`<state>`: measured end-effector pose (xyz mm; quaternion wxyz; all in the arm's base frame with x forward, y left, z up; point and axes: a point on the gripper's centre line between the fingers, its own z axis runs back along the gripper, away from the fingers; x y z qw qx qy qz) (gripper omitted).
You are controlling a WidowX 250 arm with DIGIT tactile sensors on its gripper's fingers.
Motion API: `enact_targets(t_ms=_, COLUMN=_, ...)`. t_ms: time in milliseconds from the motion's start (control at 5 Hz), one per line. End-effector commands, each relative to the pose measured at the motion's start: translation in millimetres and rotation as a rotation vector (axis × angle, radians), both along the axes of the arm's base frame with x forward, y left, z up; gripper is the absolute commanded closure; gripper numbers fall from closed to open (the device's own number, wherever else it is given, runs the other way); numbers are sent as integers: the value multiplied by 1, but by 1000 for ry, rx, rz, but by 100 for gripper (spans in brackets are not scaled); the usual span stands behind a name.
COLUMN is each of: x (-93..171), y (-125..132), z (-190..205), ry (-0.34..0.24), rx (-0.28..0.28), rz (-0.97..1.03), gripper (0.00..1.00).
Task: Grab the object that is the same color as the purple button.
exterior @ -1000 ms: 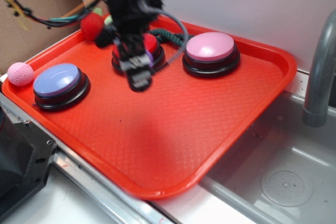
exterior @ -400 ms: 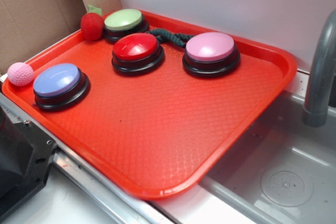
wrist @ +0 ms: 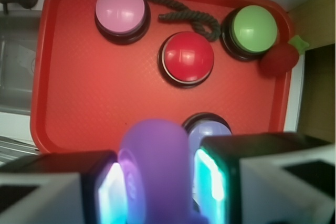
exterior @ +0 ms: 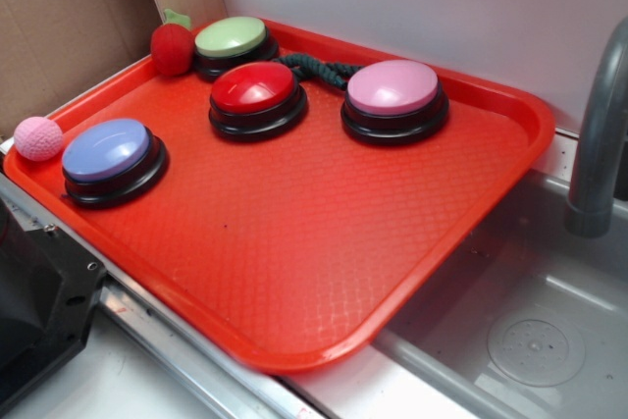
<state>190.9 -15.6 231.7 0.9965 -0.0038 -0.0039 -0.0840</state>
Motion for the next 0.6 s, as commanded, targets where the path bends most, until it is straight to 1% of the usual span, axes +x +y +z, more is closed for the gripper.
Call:
enact_targets(t_ms=0, x=-6, y=-20, z=-28, ry=-67, rx=-16, rz=-9, gripper=100)
enact_targets(t_ms=200, x=-3, y=-26, z=-38, ry=-48, rx=-4, rz=-11, gripper=100)
enact_targets(t_ms=400, x=-2, y=-26, z=-33, ry=-77, rx=-22, rz=-24, gripper=100)
